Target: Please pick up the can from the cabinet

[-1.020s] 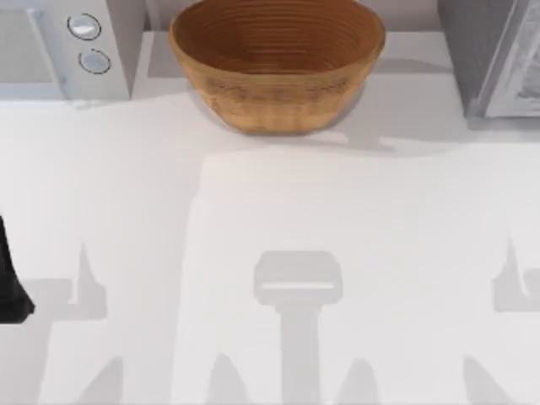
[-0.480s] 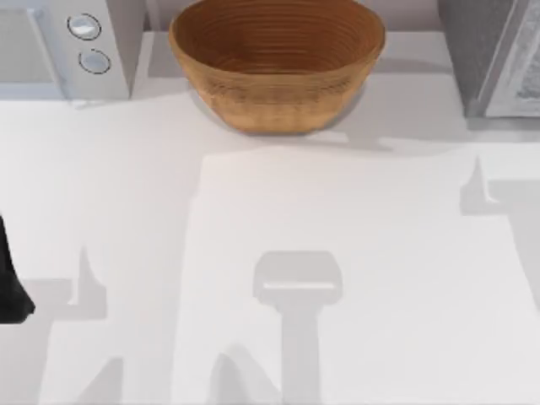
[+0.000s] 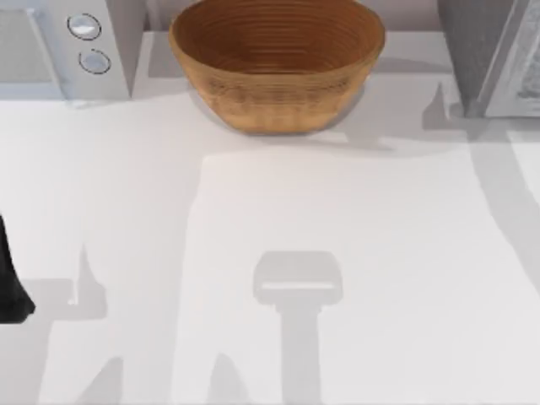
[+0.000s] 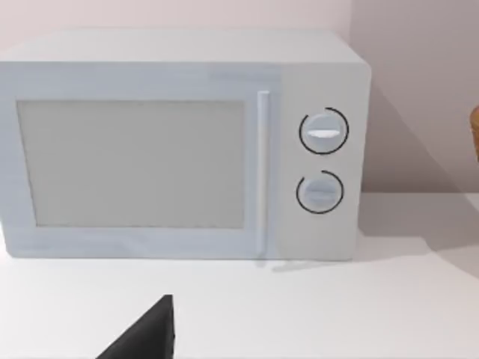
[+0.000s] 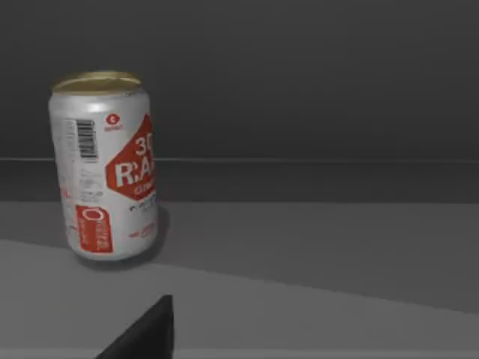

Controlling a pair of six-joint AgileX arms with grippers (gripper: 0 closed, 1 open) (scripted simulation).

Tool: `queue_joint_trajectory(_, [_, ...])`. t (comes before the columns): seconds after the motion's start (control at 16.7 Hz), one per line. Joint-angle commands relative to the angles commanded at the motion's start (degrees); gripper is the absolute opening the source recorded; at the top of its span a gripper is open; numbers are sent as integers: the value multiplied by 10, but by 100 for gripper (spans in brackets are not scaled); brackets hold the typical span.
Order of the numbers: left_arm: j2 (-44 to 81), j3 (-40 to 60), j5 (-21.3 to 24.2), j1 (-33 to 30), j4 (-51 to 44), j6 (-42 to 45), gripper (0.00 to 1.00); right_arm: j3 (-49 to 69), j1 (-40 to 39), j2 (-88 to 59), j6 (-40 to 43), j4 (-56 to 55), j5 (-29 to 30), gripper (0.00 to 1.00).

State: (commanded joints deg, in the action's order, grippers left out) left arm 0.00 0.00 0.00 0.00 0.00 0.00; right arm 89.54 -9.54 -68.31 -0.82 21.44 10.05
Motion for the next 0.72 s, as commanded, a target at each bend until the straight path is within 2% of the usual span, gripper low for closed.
queue_joint_trajectory(0.24, [0, 0, 0, 0, 0, 0, 100, 93, -9, -70, -1, 22, 11, 100])
queue_joint_trajectory(0.72, [0, 0, 0, 0, 0, 0, 100, 101, -18, -82, 0, 18, 18, 100])
